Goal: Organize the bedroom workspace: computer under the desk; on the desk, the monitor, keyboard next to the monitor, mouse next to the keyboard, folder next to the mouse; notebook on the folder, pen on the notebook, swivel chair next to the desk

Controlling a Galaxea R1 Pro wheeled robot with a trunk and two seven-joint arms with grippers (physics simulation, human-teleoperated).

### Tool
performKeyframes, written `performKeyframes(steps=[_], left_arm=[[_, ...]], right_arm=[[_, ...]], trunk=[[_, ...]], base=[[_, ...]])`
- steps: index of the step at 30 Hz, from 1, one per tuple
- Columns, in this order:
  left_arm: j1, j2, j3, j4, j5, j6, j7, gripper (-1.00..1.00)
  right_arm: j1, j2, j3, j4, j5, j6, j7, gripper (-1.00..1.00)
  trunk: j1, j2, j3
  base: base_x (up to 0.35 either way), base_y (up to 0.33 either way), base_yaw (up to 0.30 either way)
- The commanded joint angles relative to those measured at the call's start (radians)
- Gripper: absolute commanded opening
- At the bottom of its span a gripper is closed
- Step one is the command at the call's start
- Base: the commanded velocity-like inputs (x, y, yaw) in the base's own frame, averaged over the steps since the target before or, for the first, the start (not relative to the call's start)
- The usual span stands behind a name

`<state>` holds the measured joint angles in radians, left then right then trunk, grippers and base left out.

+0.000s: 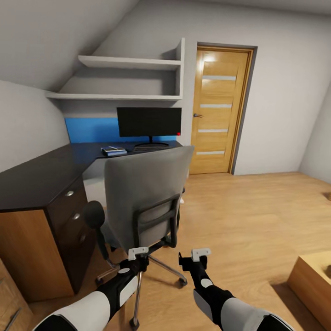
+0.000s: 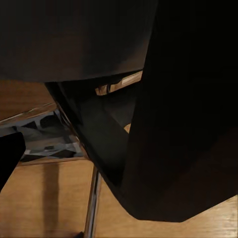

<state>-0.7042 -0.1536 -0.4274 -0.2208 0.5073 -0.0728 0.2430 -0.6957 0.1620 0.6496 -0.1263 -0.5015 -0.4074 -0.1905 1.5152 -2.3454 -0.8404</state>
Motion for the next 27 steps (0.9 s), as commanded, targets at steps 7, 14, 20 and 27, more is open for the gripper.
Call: performKeyframes(steps=[7,14,20,27], left_arm=[[-0.001,0.0,-0.012,0.0,0.007,0.002,0.004,1.0],[-0.001,-0.009,-0.013,0.005,0.007,0.006,0.003,1.0],[-0.001,-0.012,-0.02,0.019,0.006,0.007,0.002,1.0],[-0.001,-0.009,-0.018,0.02,0.007,-0.002,0.004,1.0]], right_arm=[[-0.001,0.0,0.009,0.001,-0.005,-0.002,-0.006,1.0],[-0.001,0.0,0.008,0.001,-0.005,-0.002,-0.006,1.0],[-0.001,0.0,0.008,0.001,-0.005,-0.002,-0.006,1.0],[-0.001,0.0,0.008,0.001,-0.005,-0.002,-0.006,1.0]], trunk=[[0.0,0.0,-0.001],[0.0,0.0,-0.001],[0.0,0.0,-0.001],[0.0,0.0,-0.001]], base=[[0.322,-0.048,0.0],[0.322,-0.082,0.0],[0.322,-0.075,0.0],[0.12,0.086,0.0]])
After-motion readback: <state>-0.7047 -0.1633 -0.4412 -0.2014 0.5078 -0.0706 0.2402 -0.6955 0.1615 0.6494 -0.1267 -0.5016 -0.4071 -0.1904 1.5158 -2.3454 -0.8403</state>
